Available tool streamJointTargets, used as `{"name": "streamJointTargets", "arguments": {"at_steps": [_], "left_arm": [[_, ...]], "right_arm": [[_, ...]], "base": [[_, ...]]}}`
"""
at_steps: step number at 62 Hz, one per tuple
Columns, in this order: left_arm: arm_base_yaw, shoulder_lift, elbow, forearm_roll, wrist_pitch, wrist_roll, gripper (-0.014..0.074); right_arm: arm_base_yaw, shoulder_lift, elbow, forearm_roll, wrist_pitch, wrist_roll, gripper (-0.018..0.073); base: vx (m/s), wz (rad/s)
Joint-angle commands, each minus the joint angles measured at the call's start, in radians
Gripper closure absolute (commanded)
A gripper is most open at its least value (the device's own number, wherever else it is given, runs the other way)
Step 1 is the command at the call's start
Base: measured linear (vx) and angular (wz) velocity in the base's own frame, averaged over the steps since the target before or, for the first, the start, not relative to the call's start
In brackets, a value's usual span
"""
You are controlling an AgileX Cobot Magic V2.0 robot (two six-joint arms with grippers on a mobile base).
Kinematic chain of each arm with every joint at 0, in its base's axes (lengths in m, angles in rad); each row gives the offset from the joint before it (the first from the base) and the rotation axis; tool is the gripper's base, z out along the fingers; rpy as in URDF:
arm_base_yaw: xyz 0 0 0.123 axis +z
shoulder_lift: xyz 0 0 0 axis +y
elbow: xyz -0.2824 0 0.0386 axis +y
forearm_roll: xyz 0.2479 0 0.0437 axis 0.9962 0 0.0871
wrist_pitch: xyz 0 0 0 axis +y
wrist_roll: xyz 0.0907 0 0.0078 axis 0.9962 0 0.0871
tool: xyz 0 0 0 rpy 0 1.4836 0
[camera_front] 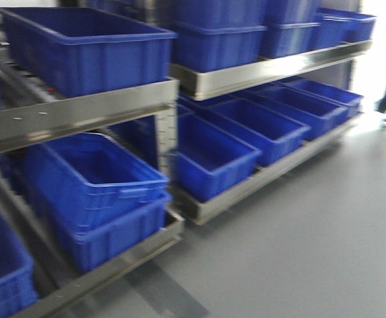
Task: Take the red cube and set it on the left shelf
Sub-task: 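Drive the base to the shelf rack holding the red cube, then align with the blue crate and move the right gripper above it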
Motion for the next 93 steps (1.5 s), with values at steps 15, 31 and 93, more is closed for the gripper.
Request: {"name": "streamJointTargets", "arguments": {"at_steps": [15,31,93], "left_arm": [[-0.001,-0.013,0.024,-0.007,-0.078,-0.006,0.0506],[-0.001,-0.013,0.024,-0.007,-0.078,-0.006,0.0506],[-0.001,-0.013,0.024,-0.007,-0.078,-0.006,0.0506]], "right_arm": [[-0.001,0.009,-0.03,-0.028,-0.076,-0.008,0.0487],[-0.001,0.009,-0.03,-0.028,-0.076,-0.008,0.0487],[-0.001,0.009,-0.03,-0.028,-0.077,-0.008,0.0487]], "base": [[0.46,0.82],[0.39,0.74],[0.23,0.32]]}}
